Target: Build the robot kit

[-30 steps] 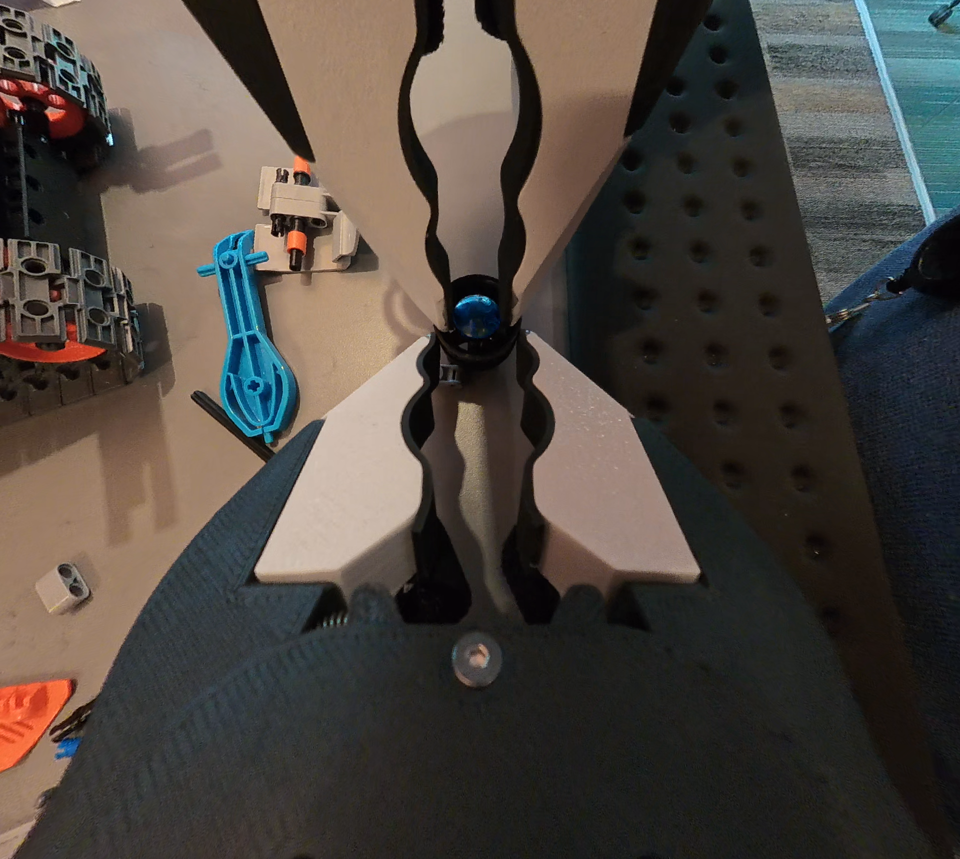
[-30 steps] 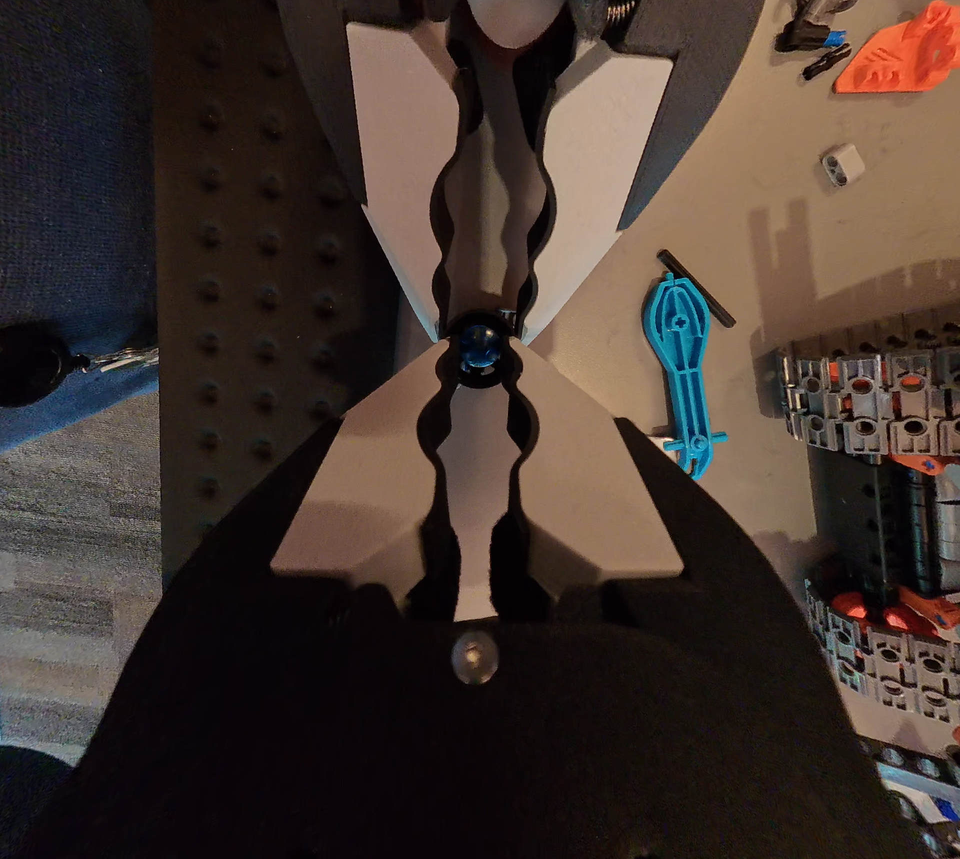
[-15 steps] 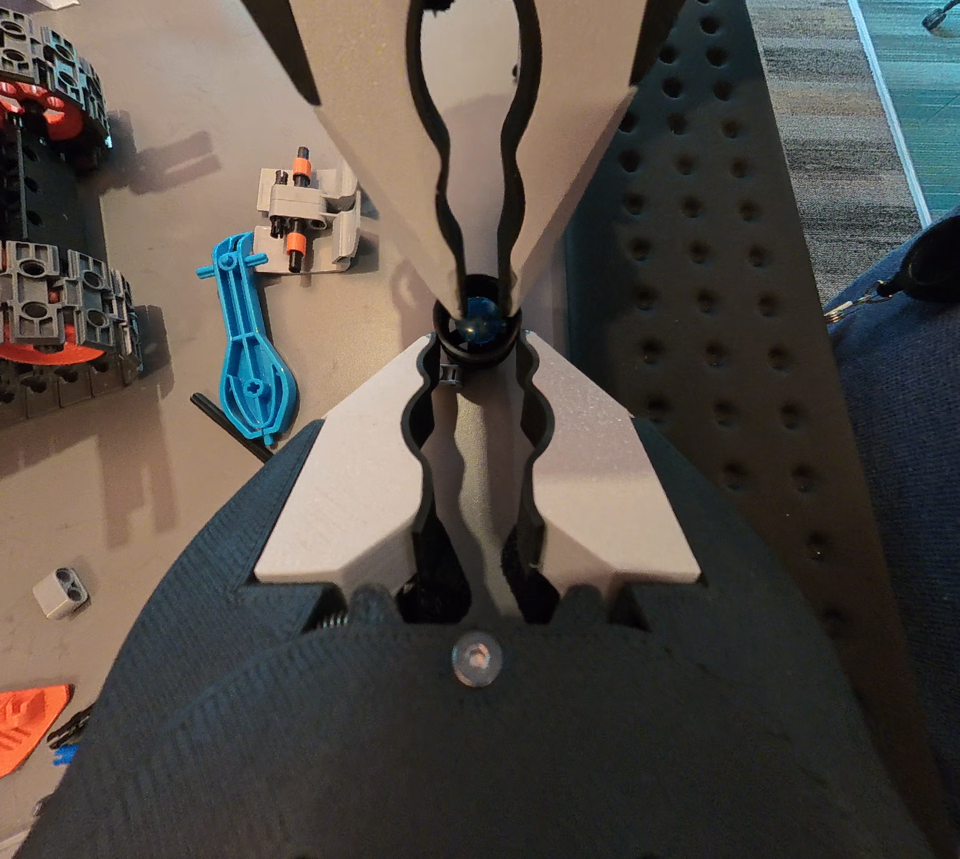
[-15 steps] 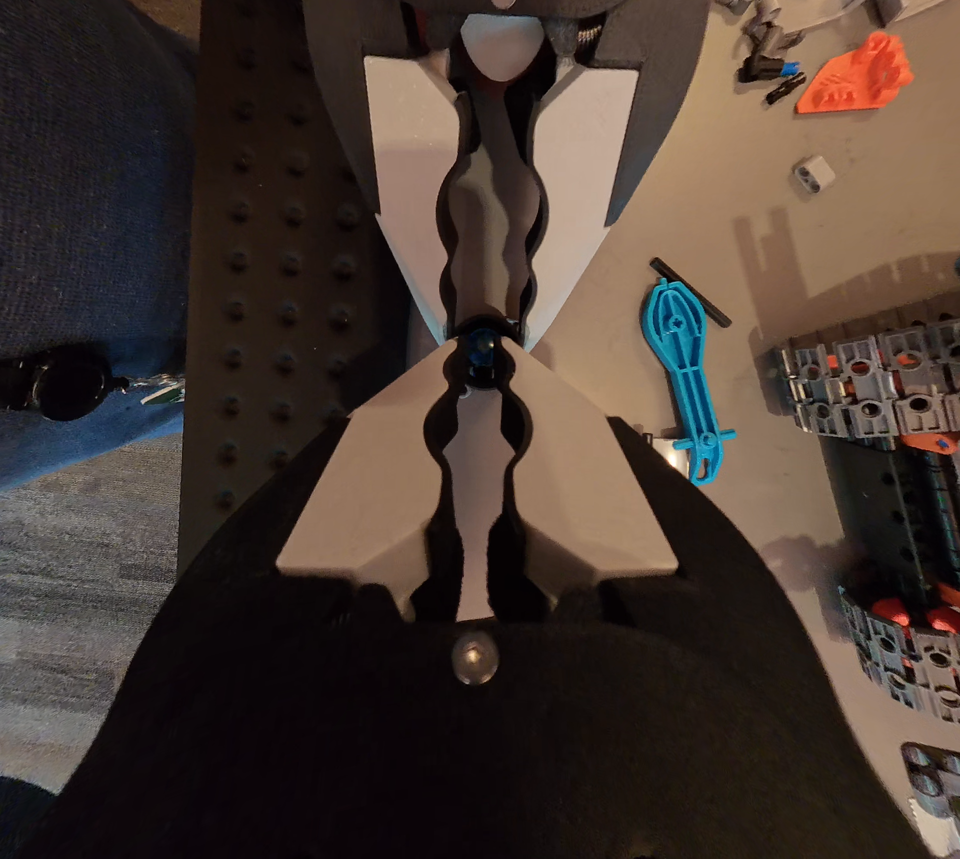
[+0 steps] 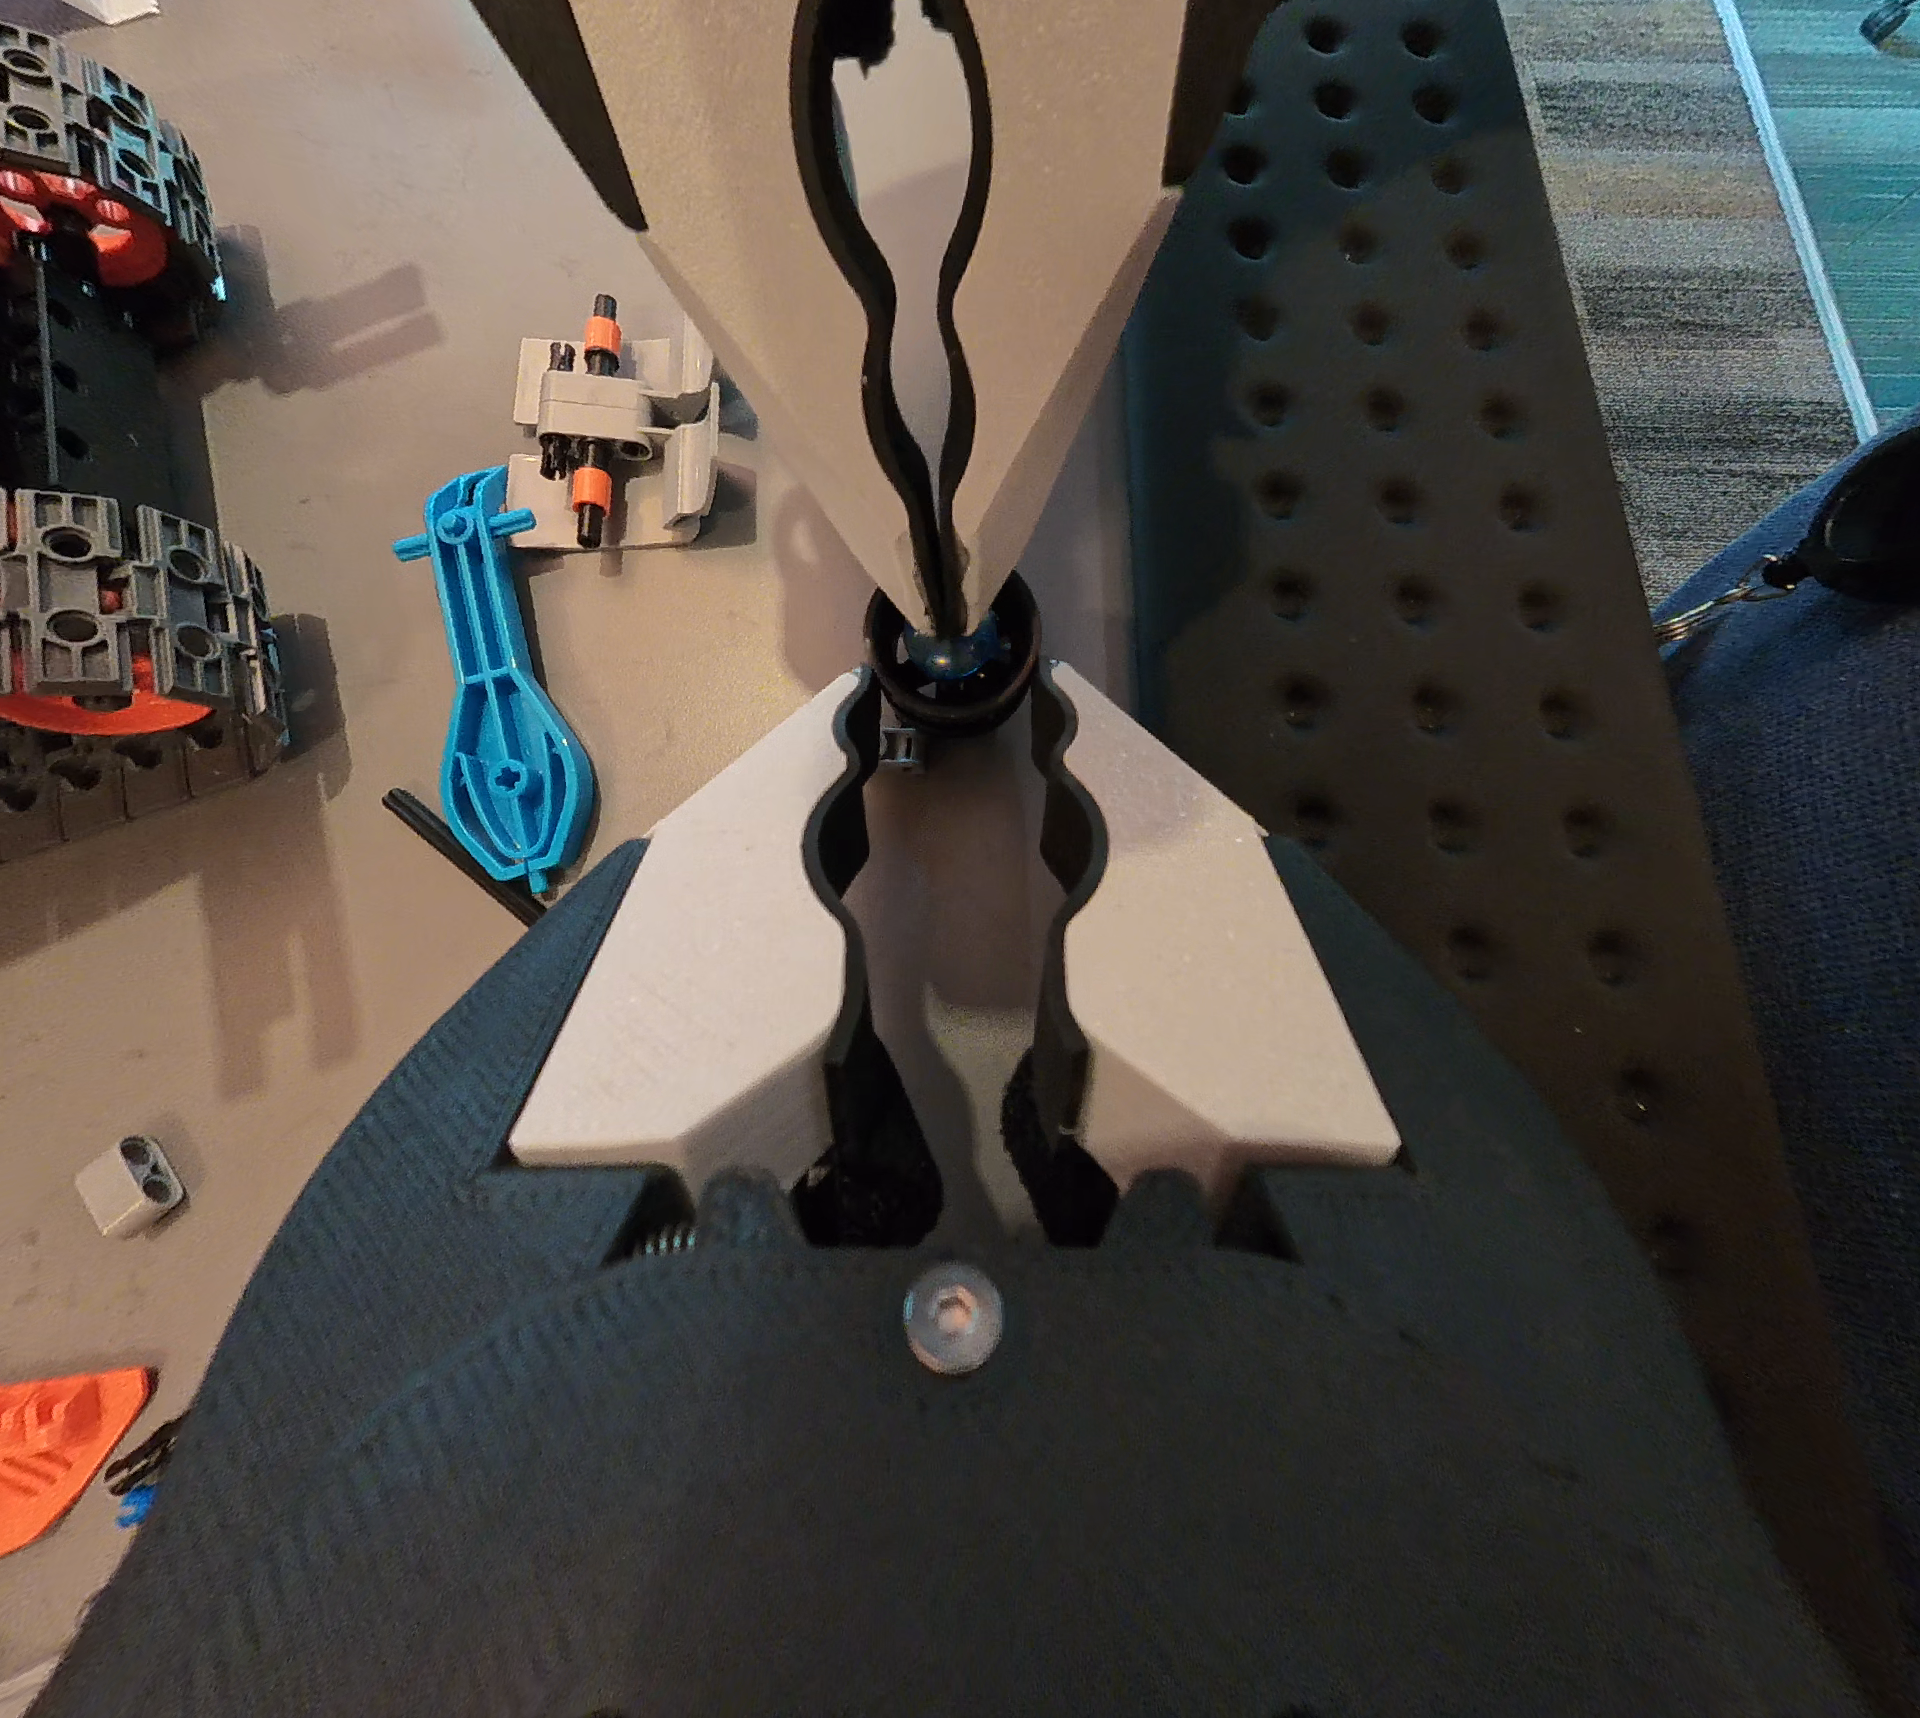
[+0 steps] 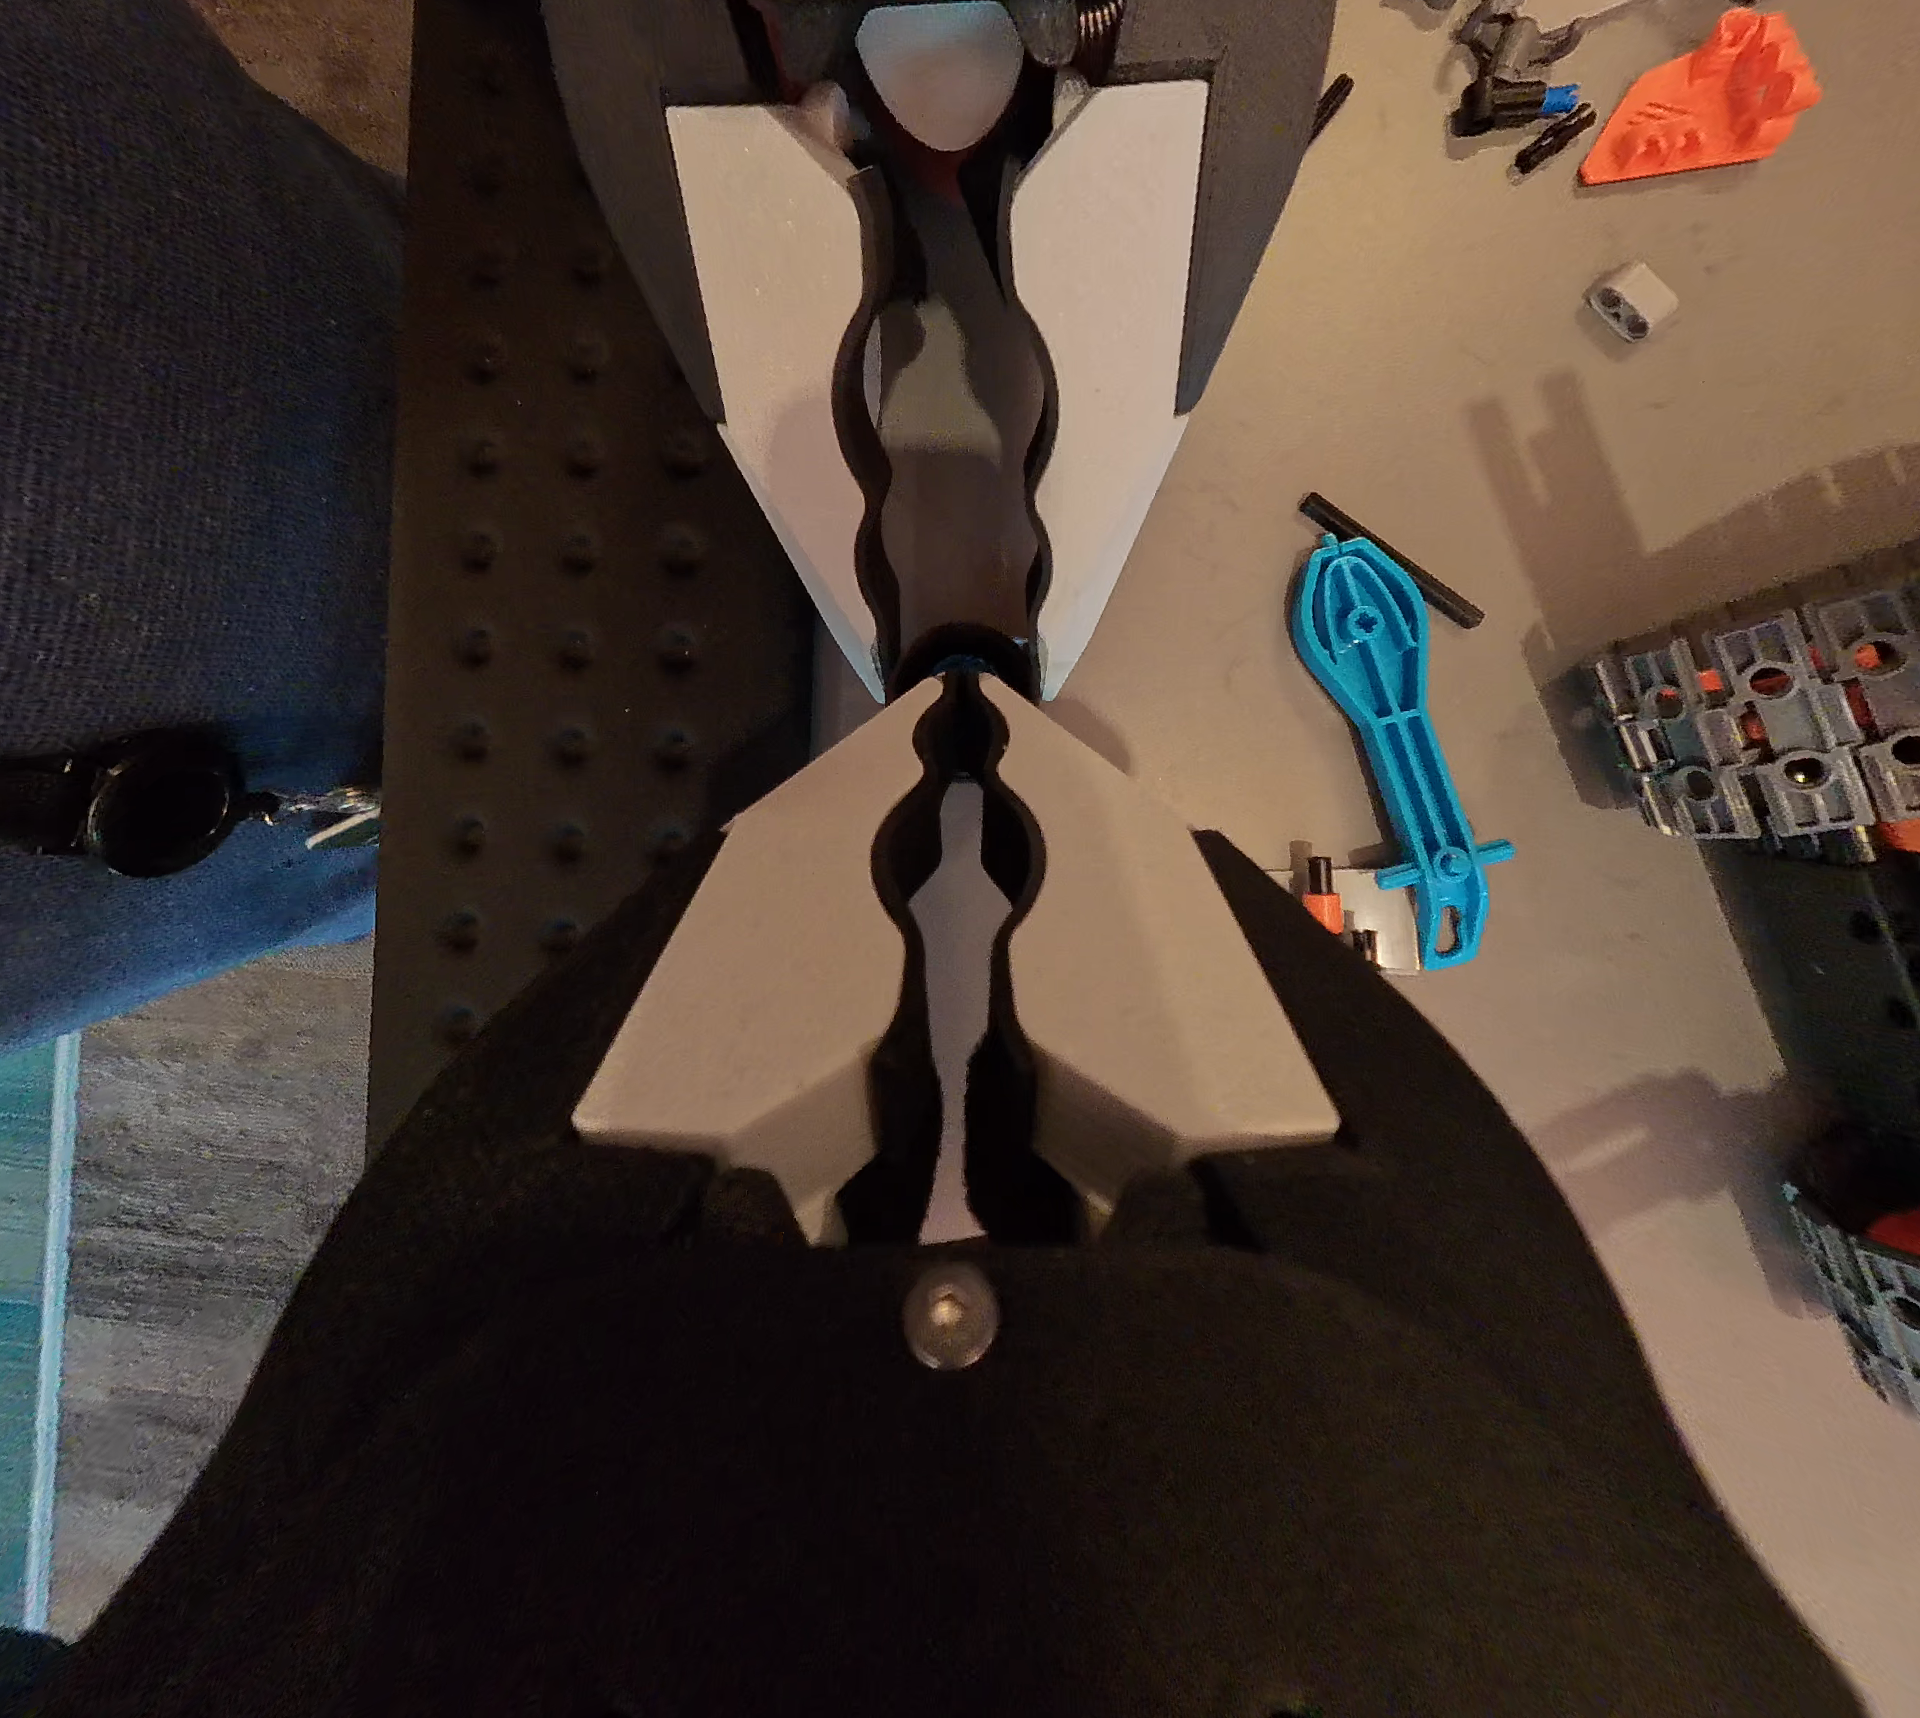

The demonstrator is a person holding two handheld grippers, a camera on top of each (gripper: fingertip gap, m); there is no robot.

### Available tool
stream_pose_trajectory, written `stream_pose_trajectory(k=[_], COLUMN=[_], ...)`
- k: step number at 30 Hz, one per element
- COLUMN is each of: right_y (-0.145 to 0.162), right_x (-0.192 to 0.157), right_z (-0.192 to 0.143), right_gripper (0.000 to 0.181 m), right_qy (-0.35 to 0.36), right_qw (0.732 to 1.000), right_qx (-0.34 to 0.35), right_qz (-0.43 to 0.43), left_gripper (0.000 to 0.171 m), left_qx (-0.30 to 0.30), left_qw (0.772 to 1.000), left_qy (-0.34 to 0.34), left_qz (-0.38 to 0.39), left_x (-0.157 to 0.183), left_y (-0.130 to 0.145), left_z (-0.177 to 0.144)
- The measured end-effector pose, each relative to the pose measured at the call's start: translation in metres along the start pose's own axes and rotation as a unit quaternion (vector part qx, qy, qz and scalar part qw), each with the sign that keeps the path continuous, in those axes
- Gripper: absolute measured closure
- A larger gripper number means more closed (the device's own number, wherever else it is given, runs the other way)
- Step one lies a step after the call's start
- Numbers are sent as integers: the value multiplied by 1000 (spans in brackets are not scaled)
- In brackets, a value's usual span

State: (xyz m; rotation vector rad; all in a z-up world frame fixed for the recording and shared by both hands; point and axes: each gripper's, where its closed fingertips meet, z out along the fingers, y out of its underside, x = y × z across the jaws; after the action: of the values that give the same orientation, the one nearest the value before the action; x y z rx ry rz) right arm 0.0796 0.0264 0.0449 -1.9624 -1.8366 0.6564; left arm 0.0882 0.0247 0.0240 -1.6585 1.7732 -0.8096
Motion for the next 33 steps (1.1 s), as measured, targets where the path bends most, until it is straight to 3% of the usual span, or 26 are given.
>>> stream_pose_trajectory(k=[12, 21, 30, 32, 33], right_y=[7, 9, 6, 6, 6], right_x=[0, 0, 1, 2, 1], right_z=[-3, -2, -1, 0, 0], right_gripper=[181, 181, 181, 181, 181], right_qy=[-4, -7, -9, -6, -7], right_qw=[999, 998, 997, 997, 998], right_qx=[31, -54, -69, -68, -65], right_qz=[23, -11, -20, -20, -18], left_gripper=[145, 145, 133, 141, 155], left_qx=[0, 1, 54, 88, 99], left_qw=[1000, 1000, 991, 983, 979], left_qy=[2, 1, 76, 88, 95], left_qz=[5, 3, -97, -136, -150], left_x=[0, 0, 5, 0, -1], left_y=[0, 0, -9, -17, -19], left_z=[0, 0, -14, -23, -26])
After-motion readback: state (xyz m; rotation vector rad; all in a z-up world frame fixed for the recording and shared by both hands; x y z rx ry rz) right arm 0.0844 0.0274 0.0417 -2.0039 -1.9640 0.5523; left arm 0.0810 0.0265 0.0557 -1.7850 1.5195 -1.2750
